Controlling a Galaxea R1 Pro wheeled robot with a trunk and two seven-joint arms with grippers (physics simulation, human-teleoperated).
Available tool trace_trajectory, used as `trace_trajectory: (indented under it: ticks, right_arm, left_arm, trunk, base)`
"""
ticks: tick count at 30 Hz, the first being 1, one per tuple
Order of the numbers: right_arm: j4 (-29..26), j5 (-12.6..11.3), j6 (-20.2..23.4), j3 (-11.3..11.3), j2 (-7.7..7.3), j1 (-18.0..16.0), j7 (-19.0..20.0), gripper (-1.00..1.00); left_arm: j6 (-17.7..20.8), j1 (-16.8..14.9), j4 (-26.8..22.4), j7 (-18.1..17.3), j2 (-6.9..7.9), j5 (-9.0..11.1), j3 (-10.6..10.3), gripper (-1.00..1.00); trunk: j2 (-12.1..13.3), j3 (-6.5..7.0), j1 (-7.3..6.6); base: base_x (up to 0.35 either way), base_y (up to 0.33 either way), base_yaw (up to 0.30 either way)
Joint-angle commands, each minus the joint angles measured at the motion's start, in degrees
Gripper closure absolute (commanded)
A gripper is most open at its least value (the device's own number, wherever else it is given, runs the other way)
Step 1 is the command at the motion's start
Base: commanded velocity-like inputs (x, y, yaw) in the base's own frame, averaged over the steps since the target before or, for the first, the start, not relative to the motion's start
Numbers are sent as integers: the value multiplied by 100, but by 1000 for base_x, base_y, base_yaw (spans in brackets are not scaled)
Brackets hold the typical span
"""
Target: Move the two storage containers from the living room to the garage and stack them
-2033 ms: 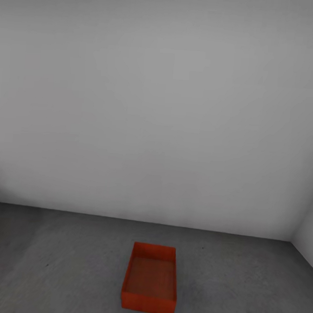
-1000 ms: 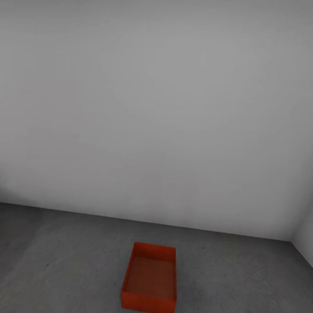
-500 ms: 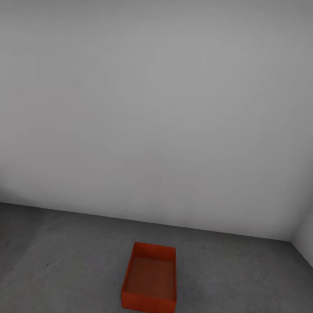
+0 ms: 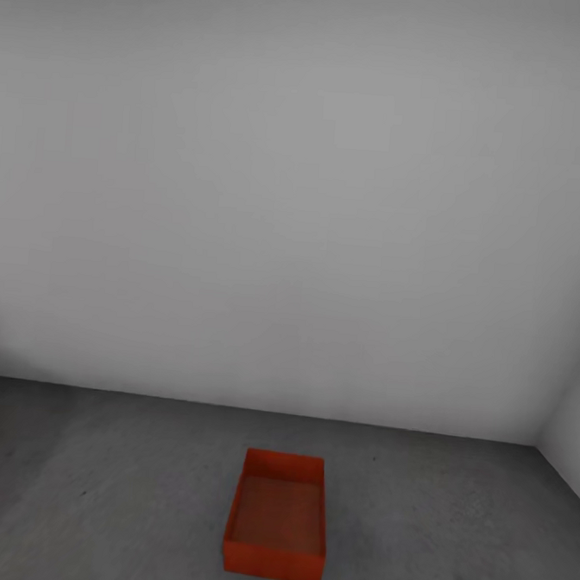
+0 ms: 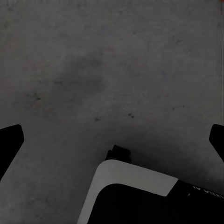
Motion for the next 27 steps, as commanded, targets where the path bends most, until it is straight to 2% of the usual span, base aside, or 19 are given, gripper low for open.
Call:
trace_trajectory:
  ticks: [1, 16, 20, 27]
  right_arm:
    - [18, -66, -43, 47, 3, -8, -3, -100]
    - [18, -89, -79, 30, -7, -8, 2, -100]
    - [18, -227, -79, 18, -12, -8, 6, -100]
    - [18, -255, -79, 18, -10, -8, 6, -100]
  left_arm:
    - [-19, -4, 3, 3, 0, 0, 40, -100]
    - [-19, -4, 3, 3, 0, 0, 40, -100]
    - [-19, -4, 3, 3, 0, 0, 40, -100]
    - [-19, -4, 3, 3, 0, 0, 40, -100]
  trunk:
    - [-6, -10, 1]
    - [-6, -15, 1]
    - [-6, -15, 1]
    - [-6, 3, 1]
  base:
    - [0, 0, -204]
    - [0, 0, -270]
    - [0, 0, -285]
    - [0, 0, -276]
